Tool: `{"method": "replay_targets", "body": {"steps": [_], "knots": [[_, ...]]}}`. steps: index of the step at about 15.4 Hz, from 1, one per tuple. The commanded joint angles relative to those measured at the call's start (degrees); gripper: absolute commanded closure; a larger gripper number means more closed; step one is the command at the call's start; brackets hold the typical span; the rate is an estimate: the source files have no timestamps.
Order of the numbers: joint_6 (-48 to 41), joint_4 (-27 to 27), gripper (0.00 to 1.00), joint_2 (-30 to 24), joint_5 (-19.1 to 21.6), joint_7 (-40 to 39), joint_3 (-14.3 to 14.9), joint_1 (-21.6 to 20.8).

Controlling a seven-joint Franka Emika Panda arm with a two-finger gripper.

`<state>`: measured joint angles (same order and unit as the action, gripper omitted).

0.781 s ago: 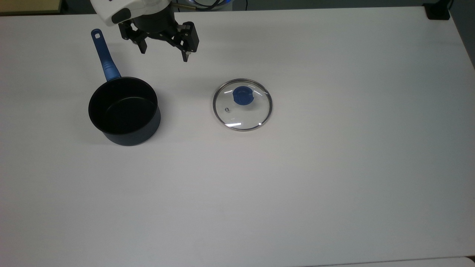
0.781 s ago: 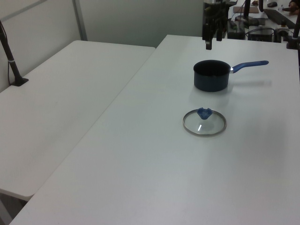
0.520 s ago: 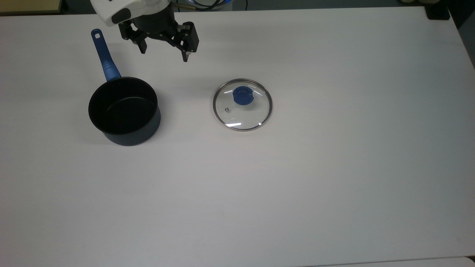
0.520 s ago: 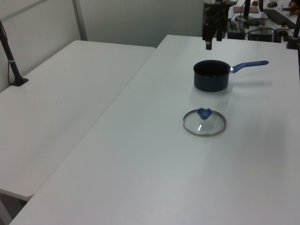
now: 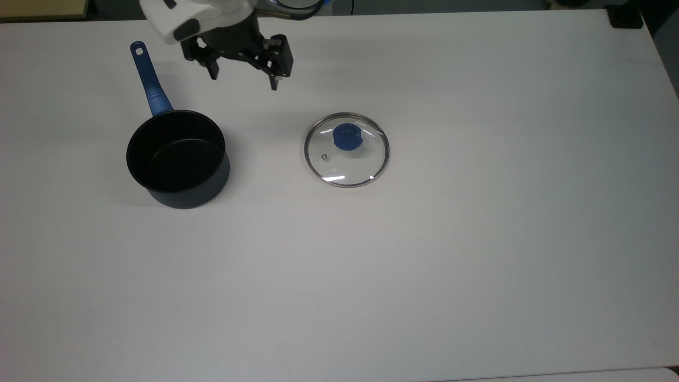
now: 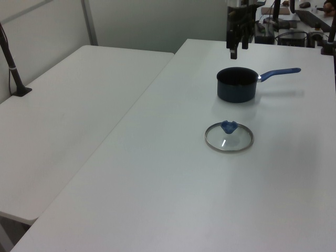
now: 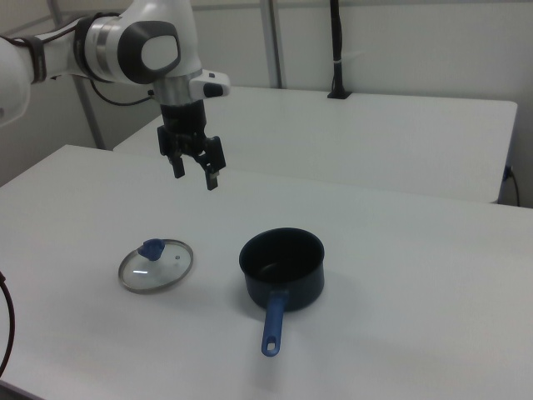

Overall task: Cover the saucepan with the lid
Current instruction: 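Move the gripper over the glass lid's blue knob, then lower the gripper and close it on the blue knob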

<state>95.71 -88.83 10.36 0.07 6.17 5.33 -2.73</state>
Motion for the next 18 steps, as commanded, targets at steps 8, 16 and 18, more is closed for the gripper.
{"method": "replay_targets", "body": {"steps": [8,16,18], "knots": [[1.66,-3.53,0.0,4.4,0.28,0.51,-0.06,-12.2],[12.65,-10.91,0.0,9.41,-1.74,0.51,-0.06,-16.51],[14.5,-13.02,0.0,9.5,-2.79,0.51,-0.06,-17.21]]}}
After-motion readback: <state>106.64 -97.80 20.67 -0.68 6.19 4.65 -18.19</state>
